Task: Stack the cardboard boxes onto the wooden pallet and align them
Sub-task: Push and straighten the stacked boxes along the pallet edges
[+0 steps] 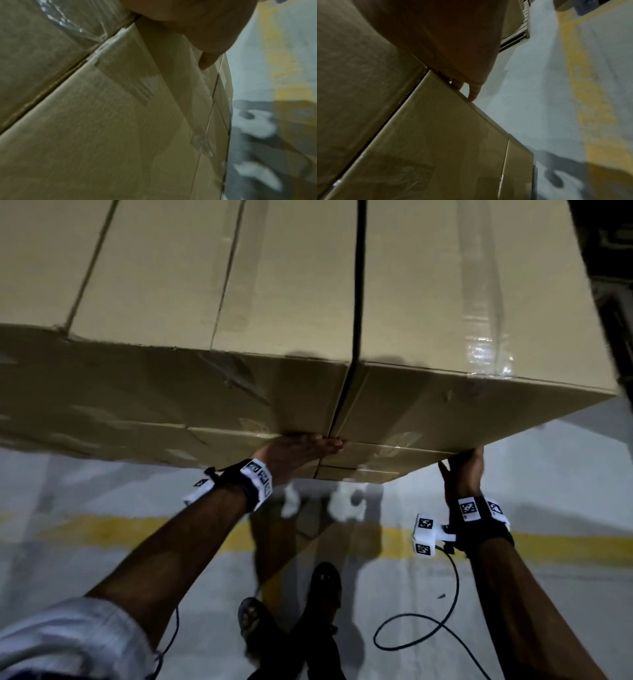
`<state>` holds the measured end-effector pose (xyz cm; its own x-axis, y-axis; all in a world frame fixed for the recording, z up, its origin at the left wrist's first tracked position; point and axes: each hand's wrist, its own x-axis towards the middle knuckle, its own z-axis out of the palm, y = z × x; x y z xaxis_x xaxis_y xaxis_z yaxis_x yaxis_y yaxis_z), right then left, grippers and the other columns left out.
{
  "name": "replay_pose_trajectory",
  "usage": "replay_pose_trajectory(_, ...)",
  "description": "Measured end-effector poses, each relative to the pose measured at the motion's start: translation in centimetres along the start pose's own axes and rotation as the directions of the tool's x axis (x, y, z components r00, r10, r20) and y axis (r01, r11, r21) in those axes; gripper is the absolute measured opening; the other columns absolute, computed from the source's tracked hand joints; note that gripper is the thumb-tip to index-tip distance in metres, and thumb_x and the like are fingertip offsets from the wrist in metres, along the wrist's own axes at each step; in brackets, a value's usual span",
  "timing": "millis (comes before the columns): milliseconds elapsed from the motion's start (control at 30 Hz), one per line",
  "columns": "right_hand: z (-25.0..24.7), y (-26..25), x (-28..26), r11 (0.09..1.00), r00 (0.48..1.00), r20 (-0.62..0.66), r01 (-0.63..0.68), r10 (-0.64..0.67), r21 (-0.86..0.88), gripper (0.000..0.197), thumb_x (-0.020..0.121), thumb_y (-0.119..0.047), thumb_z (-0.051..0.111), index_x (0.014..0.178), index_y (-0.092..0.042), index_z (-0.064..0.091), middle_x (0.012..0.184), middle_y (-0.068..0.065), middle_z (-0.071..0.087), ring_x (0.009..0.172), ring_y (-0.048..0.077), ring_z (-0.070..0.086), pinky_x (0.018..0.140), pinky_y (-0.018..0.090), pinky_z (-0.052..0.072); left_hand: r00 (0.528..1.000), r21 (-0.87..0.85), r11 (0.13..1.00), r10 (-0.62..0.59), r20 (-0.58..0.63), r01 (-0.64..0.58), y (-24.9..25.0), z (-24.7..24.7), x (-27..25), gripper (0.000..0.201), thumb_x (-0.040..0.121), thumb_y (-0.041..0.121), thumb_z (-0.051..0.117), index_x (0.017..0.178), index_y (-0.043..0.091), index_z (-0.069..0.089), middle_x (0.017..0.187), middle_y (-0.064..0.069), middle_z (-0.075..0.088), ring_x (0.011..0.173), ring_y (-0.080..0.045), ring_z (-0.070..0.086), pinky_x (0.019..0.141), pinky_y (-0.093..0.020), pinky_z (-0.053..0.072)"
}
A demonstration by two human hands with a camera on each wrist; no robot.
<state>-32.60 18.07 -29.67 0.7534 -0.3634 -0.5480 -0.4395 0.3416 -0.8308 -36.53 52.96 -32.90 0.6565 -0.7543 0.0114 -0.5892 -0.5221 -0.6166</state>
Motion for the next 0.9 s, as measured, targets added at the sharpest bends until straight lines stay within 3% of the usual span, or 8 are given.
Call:
replay_pose_trajectory(100,0.3,0.4,-0.2,1.000,1.000,0.008,-0.022,0.022,0.007,0.047,0.106,-0.048,0.033,0.149,-0.034,0.048,0.147,-0.009,0.057,0.134,0.011,0.054,0.117,0.044,0.039,0.989,0.011,0.994,-0.111,0.097,0.111,0.8,-0.5,0.0,0.093,0.094,0.025,0.052,0.164,0.016,-0.009,0.166,-0.014,-0.030,0.153,-0.031,-0.032,0.123,-0.046,-0.024)
replay_pose_trajectory(267,1.2,1.6,-1.3,0.998,0.999,-0.047,-0.003,0.006,0.062,0.046,0.103,-0.058,0.032,0.140,-0.043,0.055,0.147,-0.014,0.056,0.136,0.007,0.051,0.116,0.046,0.033,0.995,-0.235,0.971,-0.027,0.099,0.049,2.0,-0.9,-1.0,0.092,0.078,-0.008,0.036,0.165,0.013,0.012,0.173,0.000,0.009,0.158,-0.017,0.011,0.129,-0.043,-0.004)
replay_pose_trajectory(433,3.0,7.3,-5.5,0.995,0.976,-0.199,-0.099,0.093,-0.023,0.074,0.087,-0.074,0.042,0.151,-0.037,0.040,0.160,-0.010,0.037,0.144,0.015,0.040,0.109,0.041,0.034,0.956,-0.484,0.833,-0.170,0.237,0.268,4.9,-1.0,-6.7,0.090,0.087,0.006,0.043,0.166,0.015,0.002,0.174,-0.004,-0.004,0.160,-0.024,-0.002,0.129,-0.047,0.000)
replay_pose_trajectory(533,5.6,12.6,-11.1,0.958,0.969,-0.106,-0.238,0.223,-0.159,0.039,0.102,-0.053,0.044,0.136,-0.036,0.047,0.157,0.000,0.042,0.140,0.024,0.047,0.100,0.039,0.039,0.902,-0.618,0.658,-0.273,0.336,0.429,6.2,-0.2,-12.5,0.082,0.095,0.028,0.051,0.166,0.019,0.010,0.174,-0.007,0.009,0.160,-0.027,0.012,0.127,-0.052,0.017)
replay_pose_trajectory(600,8.5,16.0,-15.3,0.897,0.929,0.021,-0.351,0.369,-0.268,0.023,0.111,-0.035,0.036,0.126,-0.033,0.053,0.150,0.005,0.052,0.126,0.028,0.055,0.096,0.040,0.040,0.739,-0.738,0.251,-0.493,0.459,0.627,6.4,0.6,-17.0,0.071,0.096,0.044,0.055,0.160,0.018,0.037,0.160,-0.013,0.045,0.143,-0.032,0.048,0.112,-0.052,0.045)
replay_pose_trajectory(667,11.8,18.8,-19.5,0.816,0.855,0.088,-0.449,0.510,-0.365,0.025,0.110,-0.034,0.039,0.115,-0.027,0.063,0.126,0.002,0.064,0.111,0.025,0.058,0.096,0.044,0.045,0.294,-0.559,-0.452,-0.530,0.795,0.695,6.2,1.9,-21.3,0.068,0.095,0.053,0.064,0.152,0.018,0.050,0.136,-0.013,0.067,0.122,-0.033,0.064,0.099,-0.045,0.054)
replay_pose_trajectory(733,15.2,22.0,-23.3,0.780,0.822,0.145,-0.445,0.550,-0.440,0.034,0.109,-0.036,0.043,0.136,-0.025,0.060,0.136,0.004,0.061,0.117,0.026,0.055,0.106,0.049,0.043,-0.067,-0.186,-0.860,-0.246,0.967,0.476,4.6,2.8,-25.6,0.064,0.091,0.065,0.067,0.136,0.020,0.061,0.125,-0.012,0.071,0.118,-0.034,0.065,0.100,-0.045,0.053)
replay_pose_trajectory(900,23.9,28.1,-28.9,0.748,0.773,0.125,-0.539,0.622,-0.387,0.052,0.106,-0.049,0.047,0.150,-0.021,0.049,0.140,0.004,0.054,0.112,0.026,0.060,0.109,0.049,0.041,-0.003,0.145,-0.987,0.145,0.989,0.066,1.7,6.1,-36.4,0.045,0.111,0.041,0.043,0.135,0.006,0.056,0.101,-0.007,0.063,0.083,-0.020,0.059,0.068,-0.028,0.042)
